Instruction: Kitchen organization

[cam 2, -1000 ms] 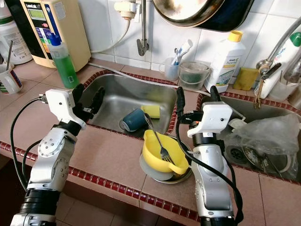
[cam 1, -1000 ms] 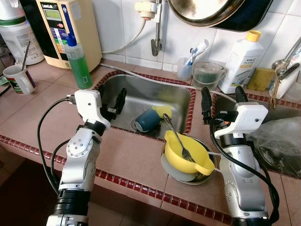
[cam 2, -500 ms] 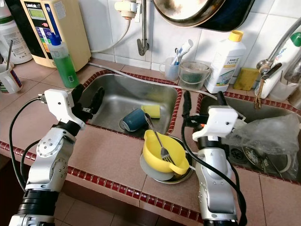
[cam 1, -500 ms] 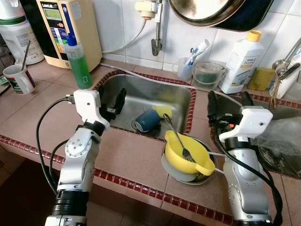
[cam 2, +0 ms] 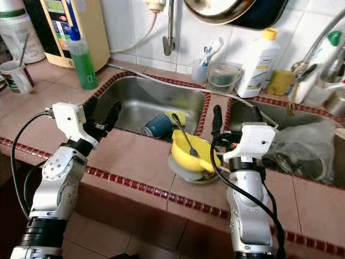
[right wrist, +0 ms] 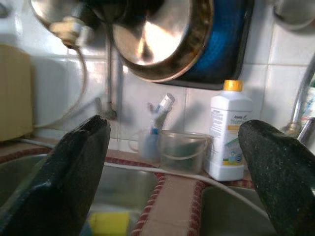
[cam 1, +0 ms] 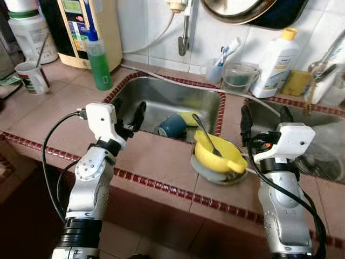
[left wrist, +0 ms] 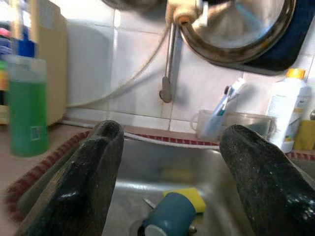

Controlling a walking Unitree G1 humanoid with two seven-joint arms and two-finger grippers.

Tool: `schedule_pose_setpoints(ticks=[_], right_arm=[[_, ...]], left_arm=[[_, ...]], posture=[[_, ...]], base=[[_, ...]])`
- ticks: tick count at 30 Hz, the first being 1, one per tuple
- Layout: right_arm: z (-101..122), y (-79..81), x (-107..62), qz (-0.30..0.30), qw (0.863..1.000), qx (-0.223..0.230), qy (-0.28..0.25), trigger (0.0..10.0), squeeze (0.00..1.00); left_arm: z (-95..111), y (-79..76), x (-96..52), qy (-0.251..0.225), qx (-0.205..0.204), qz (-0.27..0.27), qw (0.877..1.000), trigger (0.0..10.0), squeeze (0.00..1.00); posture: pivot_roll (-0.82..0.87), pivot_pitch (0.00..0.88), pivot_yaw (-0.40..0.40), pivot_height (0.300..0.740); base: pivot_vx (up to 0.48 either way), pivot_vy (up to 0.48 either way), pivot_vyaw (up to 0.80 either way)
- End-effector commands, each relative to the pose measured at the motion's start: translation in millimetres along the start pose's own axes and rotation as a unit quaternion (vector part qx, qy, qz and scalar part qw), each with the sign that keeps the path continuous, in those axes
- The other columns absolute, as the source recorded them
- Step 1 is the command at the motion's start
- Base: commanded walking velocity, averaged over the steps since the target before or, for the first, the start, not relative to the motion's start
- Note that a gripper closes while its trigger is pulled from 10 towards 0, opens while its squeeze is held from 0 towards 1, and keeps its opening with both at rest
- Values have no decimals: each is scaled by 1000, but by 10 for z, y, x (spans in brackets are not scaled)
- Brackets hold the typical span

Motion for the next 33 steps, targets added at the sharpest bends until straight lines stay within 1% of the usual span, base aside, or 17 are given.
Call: schedule_pose_setpoints(ticks=[1,5,10,13,15,18,19,21,24,26,28,32,33], right_arm=[[51,-3,38,3,1000,-4,-10,10000,0],[45,-3,31,5,1000,-7,-9,10000,0],[45,25,42,14,1000,-7,-9,10000,0],[27,90,45,27,1000,-4,-7,10000,0],[37,173,63,43,999,-1,-9,10000,0],[48,208,85,49,999,1,-11,10000,0],[48,208,85,49,999,1,-11,10000,0],[28,240,100,54,999,7,-7,10000,0],[13,283,104,59,998,12,-4,10000,0],[10,312,104,63,998,14,-3,10000,0],[8,352,104,68,998,15,-4,10000,0],[11,365,111,70,997,16,-5,10000,0],[13,353,121,69,997,16,-5,10000,0]], left_arm=[[32,8,-13,-4,0,1,1000,10000,0],[35,-32,-2,-7,-6,-8,1000,10000,0],[41,-101,42,-3,0,-35,999,10000,0],[28,-136,80,3,18,-56,998,10000,0],[19,-184,111,13,23,-78,997,10000,0],[35,-214,151,14,37,-93,995,10000,0],[35,-214,151,14,37,-93,995,10000,0],[68,-198,207,9,33,-89,995,10000,0],[86,-196,232,3,31,-87,996,10000,0],[93,-202,235,0,33,-86,996,10000,0],[89,-194,233,-3,27,-80,996,10000,0],[83,-175,227,-4,26,-74,997,10000,0],[89,-140,217,-6,26,-67,997,10000,0]], posture=[[-15,0,-2,740],[-18,0,-3,740],[-3,0,-22,740],[3,0,-26,740],[7,0,-24,740],[15,0,-27,740],[15,0,-27,740],[26,0,-30,740],[31,0,-31,740],[34,0,-31,740],[34,0,-29,740],[33,0,-29,740],[33,0,-29,740]], base=[[-240,0,0],[0,0,0],[0,0,0],[0,0,0],[0,0,0],[0,0,0],[0,0,0],[0,0,0],[0,-82,0],[0,-251,0],[0,-304,0],[0,-341,0],[0,-360,0]])
Point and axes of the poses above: a point about 5 cm out from each wrist's last joint towards the gripper, its own x axis pointing out of the wrist towards the gripper, its own z axis along the axis of the wrist's last joint, y = z × x, the point moved 6 cm from there along x, pointing out of the wrist towards the gripper, and after that the axes turned 13 degrees about -x, right-handed, at the moved point
